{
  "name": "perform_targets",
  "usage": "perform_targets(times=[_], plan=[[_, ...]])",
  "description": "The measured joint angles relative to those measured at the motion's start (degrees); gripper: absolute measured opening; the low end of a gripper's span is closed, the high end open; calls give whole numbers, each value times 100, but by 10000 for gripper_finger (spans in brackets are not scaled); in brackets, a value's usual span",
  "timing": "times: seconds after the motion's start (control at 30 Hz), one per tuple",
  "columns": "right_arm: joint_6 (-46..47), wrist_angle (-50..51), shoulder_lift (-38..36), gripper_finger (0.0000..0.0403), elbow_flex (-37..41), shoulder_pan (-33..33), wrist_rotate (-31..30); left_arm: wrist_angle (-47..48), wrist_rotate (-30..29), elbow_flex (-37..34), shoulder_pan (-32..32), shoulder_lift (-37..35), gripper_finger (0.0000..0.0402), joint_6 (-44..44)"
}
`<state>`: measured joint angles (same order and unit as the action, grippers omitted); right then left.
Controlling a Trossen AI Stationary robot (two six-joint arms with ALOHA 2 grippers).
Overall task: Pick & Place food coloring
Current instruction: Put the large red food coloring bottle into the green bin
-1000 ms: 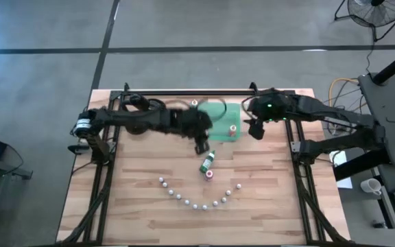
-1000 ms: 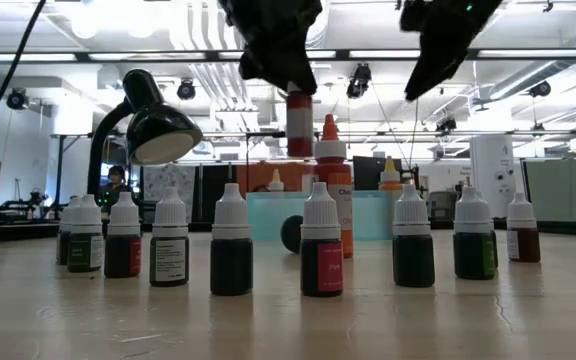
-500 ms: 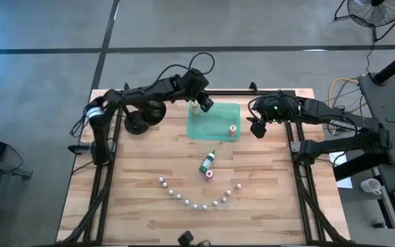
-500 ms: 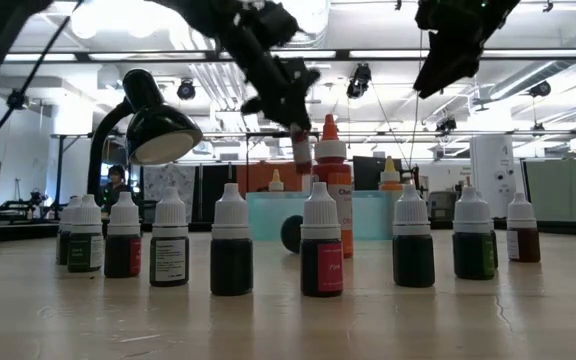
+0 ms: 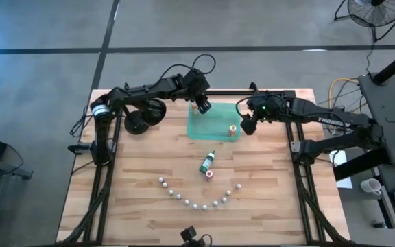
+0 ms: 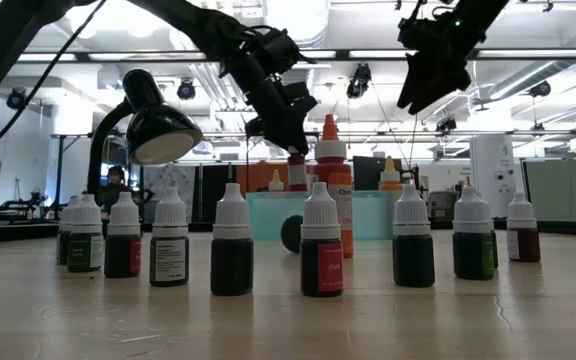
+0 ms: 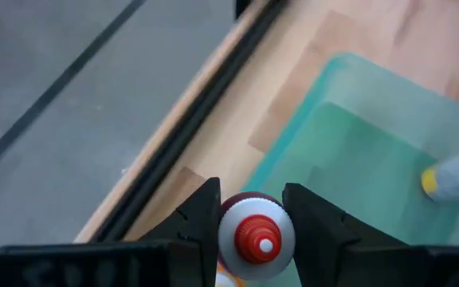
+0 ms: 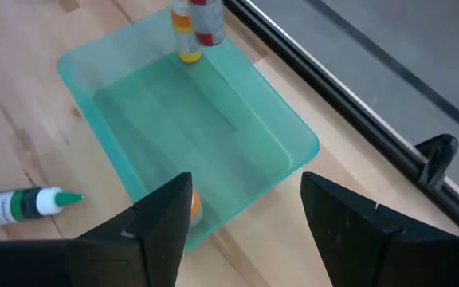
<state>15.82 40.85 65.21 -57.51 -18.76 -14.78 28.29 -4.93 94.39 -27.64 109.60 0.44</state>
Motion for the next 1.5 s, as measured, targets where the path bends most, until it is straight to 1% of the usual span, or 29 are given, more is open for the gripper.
perform_targets(times=[0.2, 0.5, 0.8, 1.0, 1.5], plan=[[75, -198, 193, 228, 0, -14, -37, -11, 226, 0, -1, 183, 95, 111], [204, -347, 430, 228, 0, -81, 10, -35, 244, -2, -4, 612, 97, 322], [224, -348, 426, 228, 0, -76, 30, -132, 190, -2, -40, 662, 105, 747], [220, -347, 426, 228, 0, -76, 30, -167, 185, -2, -53, 662, 113, 744], [171, -344, 426, 228, 0, -79, 30, -220, 186, -2, -53, 662, 115, 727]])
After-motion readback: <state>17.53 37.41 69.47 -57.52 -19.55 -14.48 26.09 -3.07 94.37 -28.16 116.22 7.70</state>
